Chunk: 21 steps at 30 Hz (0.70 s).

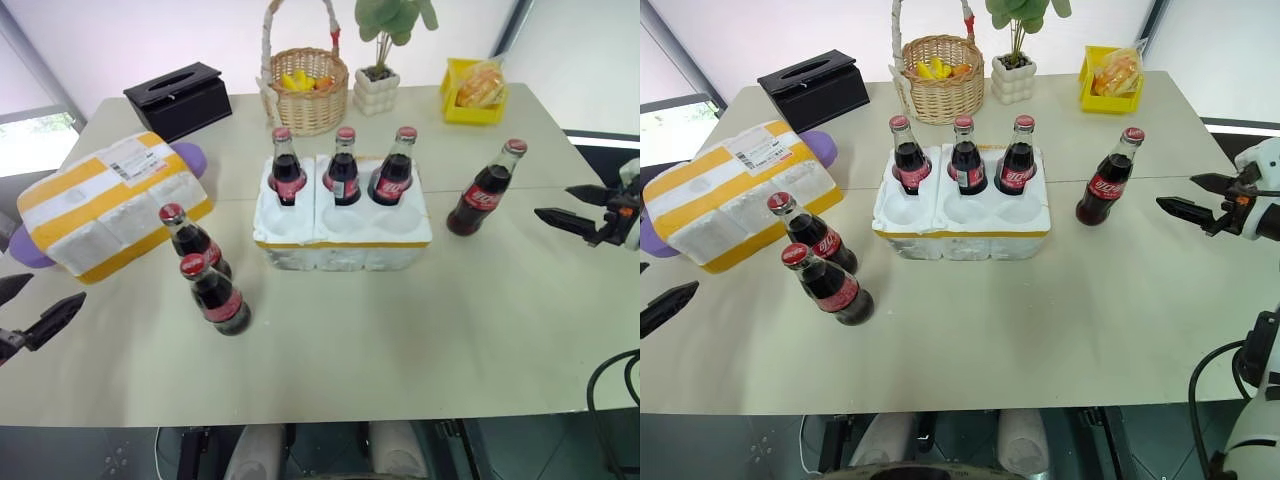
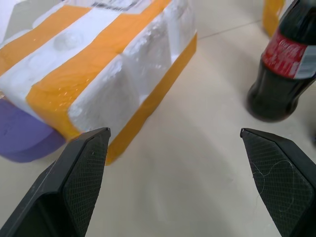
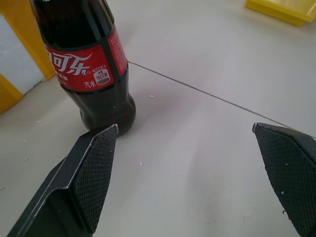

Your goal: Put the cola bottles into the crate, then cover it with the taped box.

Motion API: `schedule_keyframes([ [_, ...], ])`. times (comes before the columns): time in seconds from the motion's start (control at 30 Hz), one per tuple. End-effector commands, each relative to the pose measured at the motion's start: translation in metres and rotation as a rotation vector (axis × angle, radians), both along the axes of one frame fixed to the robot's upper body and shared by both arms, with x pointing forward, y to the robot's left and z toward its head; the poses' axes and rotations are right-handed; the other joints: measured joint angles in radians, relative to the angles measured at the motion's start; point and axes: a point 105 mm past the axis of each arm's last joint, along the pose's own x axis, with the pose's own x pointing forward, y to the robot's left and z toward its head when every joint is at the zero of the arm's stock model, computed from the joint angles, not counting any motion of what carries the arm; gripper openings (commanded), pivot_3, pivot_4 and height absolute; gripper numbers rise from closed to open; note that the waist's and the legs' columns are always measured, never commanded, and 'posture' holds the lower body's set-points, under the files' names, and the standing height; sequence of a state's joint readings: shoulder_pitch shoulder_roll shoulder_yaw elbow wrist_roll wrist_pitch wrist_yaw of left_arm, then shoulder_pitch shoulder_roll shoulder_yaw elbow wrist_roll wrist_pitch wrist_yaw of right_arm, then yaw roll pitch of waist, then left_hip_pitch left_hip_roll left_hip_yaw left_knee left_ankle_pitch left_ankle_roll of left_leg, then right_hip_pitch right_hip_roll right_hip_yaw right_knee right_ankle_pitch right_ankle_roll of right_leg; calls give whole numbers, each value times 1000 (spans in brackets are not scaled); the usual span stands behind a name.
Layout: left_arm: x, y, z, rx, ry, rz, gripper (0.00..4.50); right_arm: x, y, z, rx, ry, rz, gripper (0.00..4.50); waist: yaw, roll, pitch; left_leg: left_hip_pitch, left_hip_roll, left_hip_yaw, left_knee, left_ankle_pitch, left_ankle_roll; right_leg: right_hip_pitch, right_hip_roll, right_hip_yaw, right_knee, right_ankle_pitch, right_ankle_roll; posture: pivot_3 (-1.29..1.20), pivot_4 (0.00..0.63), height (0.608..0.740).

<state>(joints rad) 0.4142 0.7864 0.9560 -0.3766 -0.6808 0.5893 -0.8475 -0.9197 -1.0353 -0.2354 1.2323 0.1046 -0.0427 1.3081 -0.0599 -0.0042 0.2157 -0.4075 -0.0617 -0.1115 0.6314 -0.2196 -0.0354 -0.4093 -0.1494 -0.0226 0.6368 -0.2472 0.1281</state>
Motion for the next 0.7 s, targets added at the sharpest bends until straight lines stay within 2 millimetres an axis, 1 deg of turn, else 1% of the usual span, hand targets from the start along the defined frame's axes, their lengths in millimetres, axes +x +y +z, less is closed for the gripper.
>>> schedule_keyframes([
  [0.03,6,-10,7,58,-5,-64,4406,-8,0,37,-35,-79,60,4500,0,0,0,0,0,0,0,0,0,0,0,0,0,0,0,0,150,740],
  [0.1,11,-14,7,70,1,-90,4406,-14,4,43,-31,-65,110,4500,1,1,0,0,0,0,0,0,0,0,0,0,0,0,1,0,150,740],
  [0.17,19,-19,9,64,-5,-129,4406,-25,11,43,-43,-19,204,4500,3,1,0,0,0,0,0,0,0,0,0,0,0,0,1,0,150,740],
  [0.27,30,-32,10,55,9,-212,4406,-48,27,40,-79,57,333,4500,16,0,-1,0,1,0,0,0,0,0,1,0,0,0,1,0,150,740],
  [0.4,37,-38,7,54,33,-273,4406,-74,50,40,-90,119,445,4500,21,2,-1,0,1,1,0,0,0,0,0,0,0,1,1,0,150,740],
  [0.53,44,-49,3,35,62,-349,4406,-102,100,40,-70,154,636,4500,16,2,-2,1,2,2,0,0,0,0,1,1,1,1,1,0,150,740],
  [0.57,45,-52,2,30,66,-361,4406,-106,108,40,-66,151,660,4500,16,2,-2,1,3,2,0,0,0,0,2,1,1,1,1,0,150,740],
  [0.67,50,-60,-8,33,77,-391,4406,-113,142,43,-17,127,739,4500,19,1,-3,2,6,3,1,0,0,0,5,1,1,0,-1,0,150,740],
  [0.7,51,-61,-10,36,79,-397,4406,-115,149,42,-8,125,756,4500,22,0,-3,1,7,3,1,0,0,0,6,1,0,0,-1,0,150,740],
])
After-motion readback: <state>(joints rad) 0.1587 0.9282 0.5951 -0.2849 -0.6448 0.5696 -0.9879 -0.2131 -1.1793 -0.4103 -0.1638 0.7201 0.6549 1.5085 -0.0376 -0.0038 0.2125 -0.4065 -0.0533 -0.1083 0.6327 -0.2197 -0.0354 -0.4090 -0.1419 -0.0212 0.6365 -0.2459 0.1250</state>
